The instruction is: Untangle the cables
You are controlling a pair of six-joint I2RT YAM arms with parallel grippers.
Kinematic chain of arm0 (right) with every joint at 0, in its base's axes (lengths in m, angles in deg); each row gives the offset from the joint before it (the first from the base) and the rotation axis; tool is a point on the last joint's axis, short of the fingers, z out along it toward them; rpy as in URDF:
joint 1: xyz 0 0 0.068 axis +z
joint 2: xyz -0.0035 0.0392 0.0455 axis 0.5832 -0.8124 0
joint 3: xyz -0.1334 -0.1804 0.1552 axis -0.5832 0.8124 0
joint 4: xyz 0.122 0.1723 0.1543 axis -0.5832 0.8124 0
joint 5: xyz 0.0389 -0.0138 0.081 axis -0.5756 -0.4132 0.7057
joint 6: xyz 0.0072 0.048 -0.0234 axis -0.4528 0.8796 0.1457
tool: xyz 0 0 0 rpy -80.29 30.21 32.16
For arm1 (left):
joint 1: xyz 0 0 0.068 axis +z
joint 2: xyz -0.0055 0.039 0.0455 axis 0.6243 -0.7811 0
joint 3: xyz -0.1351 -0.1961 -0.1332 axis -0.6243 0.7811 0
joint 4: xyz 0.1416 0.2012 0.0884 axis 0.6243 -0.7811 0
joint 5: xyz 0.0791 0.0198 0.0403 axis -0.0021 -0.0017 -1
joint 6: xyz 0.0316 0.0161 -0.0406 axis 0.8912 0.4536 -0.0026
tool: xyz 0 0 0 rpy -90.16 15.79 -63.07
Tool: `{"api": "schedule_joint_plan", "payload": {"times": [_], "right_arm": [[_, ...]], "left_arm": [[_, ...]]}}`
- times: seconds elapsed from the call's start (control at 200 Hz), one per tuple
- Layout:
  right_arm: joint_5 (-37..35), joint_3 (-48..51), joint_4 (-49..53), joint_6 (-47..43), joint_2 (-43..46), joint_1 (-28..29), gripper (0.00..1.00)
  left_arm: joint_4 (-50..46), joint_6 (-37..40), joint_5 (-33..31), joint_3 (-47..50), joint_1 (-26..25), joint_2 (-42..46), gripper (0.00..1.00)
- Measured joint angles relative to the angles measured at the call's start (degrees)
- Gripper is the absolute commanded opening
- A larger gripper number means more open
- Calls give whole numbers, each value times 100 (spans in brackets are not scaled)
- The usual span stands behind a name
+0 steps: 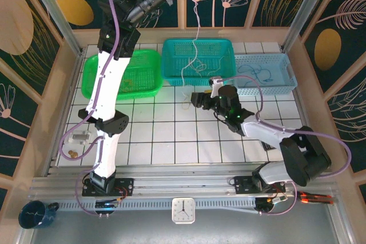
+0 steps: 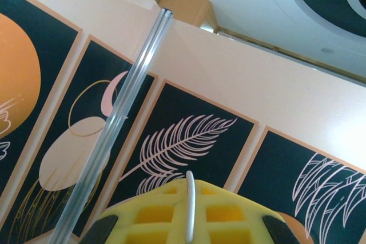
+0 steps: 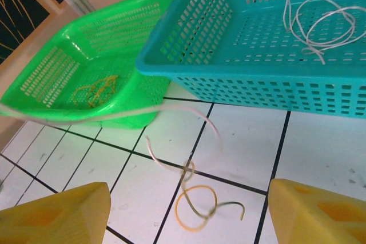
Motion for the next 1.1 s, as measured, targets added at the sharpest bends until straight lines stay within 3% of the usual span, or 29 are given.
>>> {"api": "schedule_joint_plan", "payload": {"times": [0.245,0.355,0.45,0.646,0.751,0.861,0.981,1.101], "right_arm": [[295,-168,-361,-48,-848,0,70],[317,-221,-535,-31,-1113,-2,56],[264,-238,-713,57,-1344,-24,37],[68,-33,-1154,382,-1727,-205,15],[20,350,-1346,575,-1825,-326,16],[-42,752,-1471,822,-1847,-387,30],[-94,979,-1661,927,-1840,-385,30],[-101,1073,-1788,986,-1838,-367,24]], "left_arm": [[142,-122,179,0,-50,0,0],[238,-199,225,0,-120,0,0],[315,-262,247,0,-164,0,0],[411,-304,221,0,-184,9,0],[402,-280,151,0,-184,52,0],[358,-188,22,0,-184,155,0],[334,-111,-72,0,-177,310,0],[334,-61,-151,-11,-166,446,0]]}}
